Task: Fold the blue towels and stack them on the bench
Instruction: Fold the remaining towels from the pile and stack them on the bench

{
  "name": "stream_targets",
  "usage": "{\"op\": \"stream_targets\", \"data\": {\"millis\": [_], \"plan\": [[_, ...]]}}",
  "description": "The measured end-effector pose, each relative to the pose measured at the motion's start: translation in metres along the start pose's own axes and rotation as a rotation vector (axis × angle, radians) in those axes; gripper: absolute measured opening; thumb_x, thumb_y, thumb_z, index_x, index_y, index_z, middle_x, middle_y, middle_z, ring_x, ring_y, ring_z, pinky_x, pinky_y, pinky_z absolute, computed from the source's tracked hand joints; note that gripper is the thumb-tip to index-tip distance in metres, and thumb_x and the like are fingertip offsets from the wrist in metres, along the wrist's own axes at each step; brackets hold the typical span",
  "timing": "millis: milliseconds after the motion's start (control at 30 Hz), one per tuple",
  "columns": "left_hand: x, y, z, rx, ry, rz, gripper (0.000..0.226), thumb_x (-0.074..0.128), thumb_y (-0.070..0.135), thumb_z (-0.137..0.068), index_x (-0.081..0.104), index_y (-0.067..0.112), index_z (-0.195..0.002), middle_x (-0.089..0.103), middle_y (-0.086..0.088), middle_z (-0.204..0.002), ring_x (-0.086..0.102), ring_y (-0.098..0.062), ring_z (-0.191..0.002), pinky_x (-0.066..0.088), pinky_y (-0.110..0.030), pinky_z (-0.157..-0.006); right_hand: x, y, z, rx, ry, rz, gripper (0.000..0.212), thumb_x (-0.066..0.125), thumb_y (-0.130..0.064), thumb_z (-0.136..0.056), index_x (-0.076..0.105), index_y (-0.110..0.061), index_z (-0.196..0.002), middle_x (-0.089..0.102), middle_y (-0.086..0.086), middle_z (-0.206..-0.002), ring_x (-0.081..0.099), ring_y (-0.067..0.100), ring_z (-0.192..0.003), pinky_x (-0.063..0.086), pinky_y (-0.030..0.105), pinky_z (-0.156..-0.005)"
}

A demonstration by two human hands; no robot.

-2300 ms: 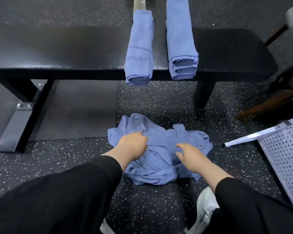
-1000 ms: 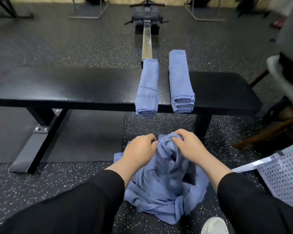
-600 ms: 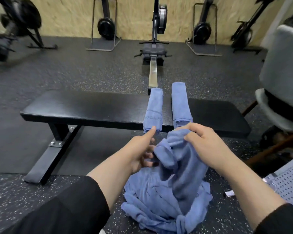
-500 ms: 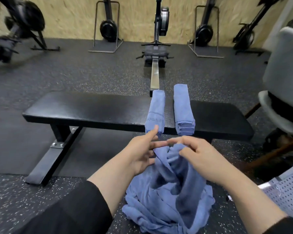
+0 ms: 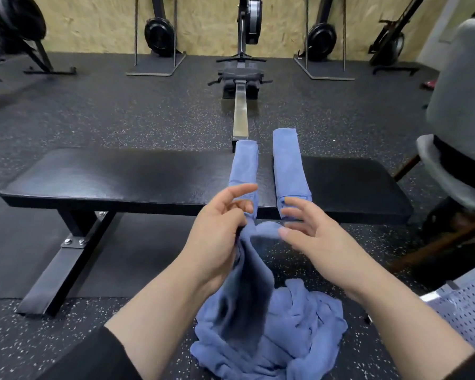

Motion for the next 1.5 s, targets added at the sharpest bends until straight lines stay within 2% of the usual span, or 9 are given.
{"op": "stream_targets", "data": {"millis": [100,467,600,733,833,1000,1167,1267,1500], "plan": [[0.008,0.002,0.001,0.008,-0.077,0.021,0.066,0.029,-0.021,-0.079,0.077,0.021,-0.098,0.056,-0.001,-0.082,0.044,-0.010,-0.065,0.035,-0.025,-0.064,0.004,0.007,-0.005,0.057,-0.123,0.148,0.068,0.074,-0.032,-0.092,0.040,-0.046,-0.149,0.048,-0.025,-0.146,0.046,-0.005,-0.134,0.038,0.030,-0.114],[0.008,0.025,-0.002,0.091,-0.168,0.128,0.064,0.028,-0.021,-0.075,0.077,0.020,-0.087,0.060,-0.003,-0.076,0.051,-0.013,-0.070,0.041,-0.022,-0.065,0.013,0.004,-0.001,0.179,-0.328,0.042,0.026,0.060,-0.043,-0.099,0.069,-0.031,-0.120,0.077,-0.010,-0.100,0.073,0.004,-0.092,0.051,0.018,-0.080],[0.002,0.029,-0.003,0.112,-0.108,0.121,0.064,0.029,-0.021,-0.077,0.076,0.021,-0.086,0.061,-0.003,-0.076,0.048,-0.016,-0.072,0.039,-0.026,-0.068,0.012,0.002,-0.003,0.124,-0.317,-0.043,0.018,0.069,-0.038,-0.095,0.075,-0.029,-0.109,0.070,0.001,-0.086,0.066,0.007,-0.080,0.055,0.045,-0.092],[-0.001,0.030,-0.002,0.116,-0.115,0.094,0.052,0.040,-0.010,-0.067,0.076,0.022,-0.088,0.063,-0.004,-0.079,0.049,-0.017,-0.078,0.035,-0.033,-0.077,0.013,0.002,0.001,0.123,-0.379,-0.045,0.011,0.077,-0.029,-0.089,0.075,-0.019,-0.095,0.067,-0.004,-0.083,0.059,0.008,-0.080,0.054,0.042,-0.090],[0.000,0.031,0.000,0.120,-0.140,0.074,0.052,0.040,-0.008,-0.065,0.076,0.022,-0.087,0.063,-0.004,-0.078,0.051,-0.017,-0.077,0.040,-0.029,-0.075,0.014,-0.002,0.001,0.049,-0.326,-0.008,0.016,0.078,-0.032,-0.084,0.071,-0.019,-0.086,0.070,-0.002,-0.085,0.060,0.013,-0.081,0.050,0.043,-0.089],[0.004,0.032,0.004,0.147,-0.215,0.032,0.057,0.034,-0.014,-0.068,0.076,0.020,-0.088,0.065,-0.006,-0.080,0.060,-0.014,-0.075,0.052,-0.020,-0.069,0.014,-0.009,0.000,-0.004,-0.230,-0.155,0.040,0.078,-0.028,-0.083,0.065,-0.029,-0.121,0.070,-0.002,-0.123,0.066,0.013,-0.116,0.049,0.041,-0.109],[0.003,0.032,0.004,0.162,-0.215,-0.024,0.053,0.037,-0.008,-0.063,0.074,0.018,-0.090,0.065,-0.008,-0.082,0.058,-0.017,-0.075,0.053,-0.024,-0.069,0.016,-0.015,0.003,-0.049,-0.300,-0.144,0.018,0.075,-0.016,-0.091,0.074,-0.022,-0.108,0.072,0.019,-0.105,0.065,0.019,-0.089,0.052,0.037,-0.085],[0.002,0.034,0.004,0.189,-0.193,-0.108,0.052,0.038,-0.006,-0.062,0.074,0.021,-0.090,0.066,-0.008,-0.082,0.057,-0.017,-0.077,0.049,-0.023,-0.071,0.014,-0.010,0.001,-0.028,-0.268,-0.042,0.009,0.076,-0.029,-0.088,0.073,-0.021,-0.089,0.063,0.008,-0.077,0.051,0.016,-0.071,0.040,0.039,-0.069],[-0.007,0.039,0.002,0.313,-0.070,-0.426,0.052,0.037,-0.001,-0.066,0.072,0.026,-0.093,0.071,-0.003,-0.083,0.053,-0.042,-0.074,0.034,-0.041,-0.071,-0.013,-0.011,-0.008,-0.032,0.034,-0.098,0.004,0.079,-0.017,-0.086,0.079,-0.020,-0.083,0.077,0.003,-0.083,0.062,0.007,-0.074,0.046,0.027,-0.077]]}}
Point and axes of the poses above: each hand's wrist, its own z-axis away from the middle knuckle, its own x-axis out of the palm, y = z × x, the point moved 4 cm from there along -z, towards the middle knuckle
